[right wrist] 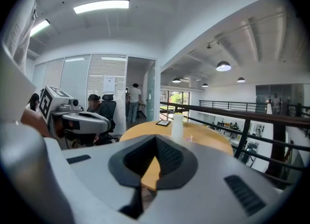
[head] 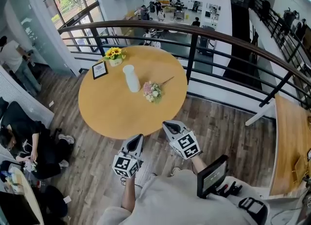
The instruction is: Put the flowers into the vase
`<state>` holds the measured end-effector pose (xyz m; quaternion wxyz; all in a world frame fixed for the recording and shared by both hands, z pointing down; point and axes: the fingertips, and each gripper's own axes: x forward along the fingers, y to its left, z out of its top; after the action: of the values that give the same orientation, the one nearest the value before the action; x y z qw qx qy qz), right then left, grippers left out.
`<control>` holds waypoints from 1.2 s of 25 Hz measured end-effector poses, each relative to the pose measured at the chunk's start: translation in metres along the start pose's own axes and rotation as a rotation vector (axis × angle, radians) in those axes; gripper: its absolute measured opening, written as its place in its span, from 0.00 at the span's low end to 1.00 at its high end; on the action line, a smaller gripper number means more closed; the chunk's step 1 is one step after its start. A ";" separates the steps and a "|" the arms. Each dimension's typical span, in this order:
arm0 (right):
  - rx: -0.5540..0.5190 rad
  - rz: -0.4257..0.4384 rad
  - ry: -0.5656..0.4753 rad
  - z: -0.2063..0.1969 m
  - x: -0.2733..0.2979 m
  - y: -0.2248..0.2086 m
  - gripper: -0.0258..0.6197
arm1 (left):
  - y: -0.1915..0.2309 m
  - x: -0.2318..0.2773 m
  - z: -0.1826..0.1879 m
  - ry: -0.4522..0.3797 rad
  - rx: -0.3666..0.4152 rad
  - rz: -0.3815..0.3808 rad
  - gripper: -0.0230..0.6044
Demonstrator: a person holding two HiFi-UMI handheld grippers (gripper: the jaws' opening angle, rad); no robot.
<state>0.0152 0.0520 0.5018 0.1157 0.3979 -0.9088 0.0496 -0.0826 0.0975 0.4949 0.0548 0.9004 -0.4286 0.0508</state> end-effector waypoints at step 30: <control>0.080 0.050 -0.028 -0.020 0.000 -0.048 0.05 | 0.011 0.042 -0.018 0.060 -0.027 0.076 0.05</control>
<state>0.0540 0.0229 0.5216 0.0857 0.3798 -0.9173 0.0831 -0.0654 0.0607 0.5187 0.0776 0.8808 -0.4612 0.0743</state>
